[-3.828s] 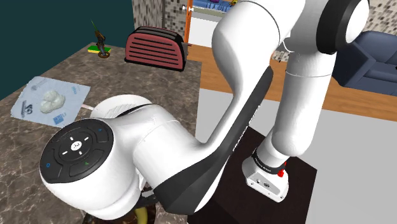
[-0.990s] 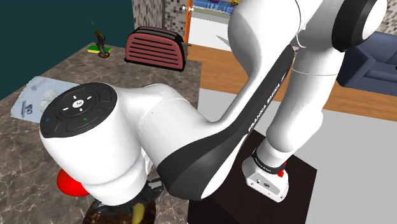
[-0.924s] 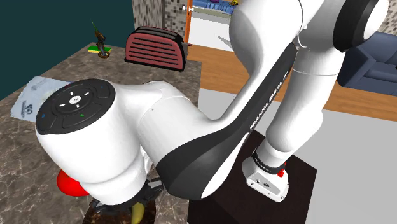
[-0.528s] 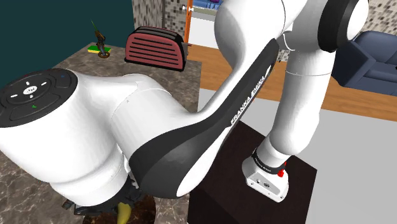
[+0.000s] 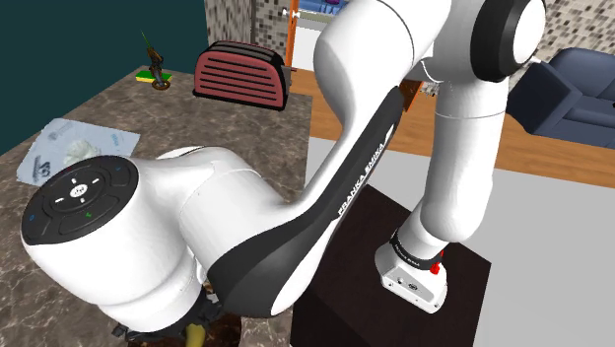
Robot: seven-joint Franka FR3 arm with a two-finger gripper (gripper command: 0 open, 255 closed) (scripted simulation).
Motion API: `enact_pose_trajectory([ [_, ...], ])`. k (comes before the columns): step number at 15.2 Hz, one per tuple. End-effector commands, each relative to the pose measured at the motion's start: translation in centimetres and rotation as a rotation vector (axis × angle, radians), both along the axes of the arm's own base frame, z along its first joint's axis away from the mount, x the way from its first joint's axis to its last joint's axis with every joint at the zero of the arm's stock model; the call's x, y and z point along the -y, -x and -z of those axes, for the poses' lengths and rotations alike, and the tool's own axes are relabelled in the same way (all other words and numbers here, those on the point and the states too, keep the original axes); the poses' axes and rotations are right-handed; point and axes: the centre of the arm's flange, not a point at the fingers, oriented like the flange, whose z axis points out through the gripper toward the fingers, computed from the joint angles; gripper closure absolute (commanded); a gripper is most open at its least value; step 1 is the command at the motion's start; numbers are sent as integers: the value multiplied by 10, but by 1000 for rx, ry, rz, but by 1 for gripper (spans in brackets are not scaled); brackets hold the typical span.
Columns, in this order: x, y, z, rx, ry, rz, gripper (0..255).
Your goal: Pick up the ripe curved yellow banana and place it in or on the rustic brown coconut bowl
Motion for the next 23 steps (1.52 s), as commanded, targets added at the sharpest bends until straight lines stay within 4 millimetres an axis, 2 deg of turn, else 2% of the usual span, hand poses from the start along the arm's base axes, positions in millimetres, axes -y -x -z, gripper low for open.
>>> enact_pose_trajectory([
  [1, 0, 0, 11, 0, 0, 0, 255],
  [6, 0, 0, 35, 0, 0, 0, 255],
  [13, 0, 0, 35, 0, 0, 0, 255],
  [14, 0, 0, 35, 0, 0, 0, 0],
  [19, 0, 0, 35, 0, 0, 0, 0],
  [23, -2, -1, -15, 0, 0, 0, 0],
])
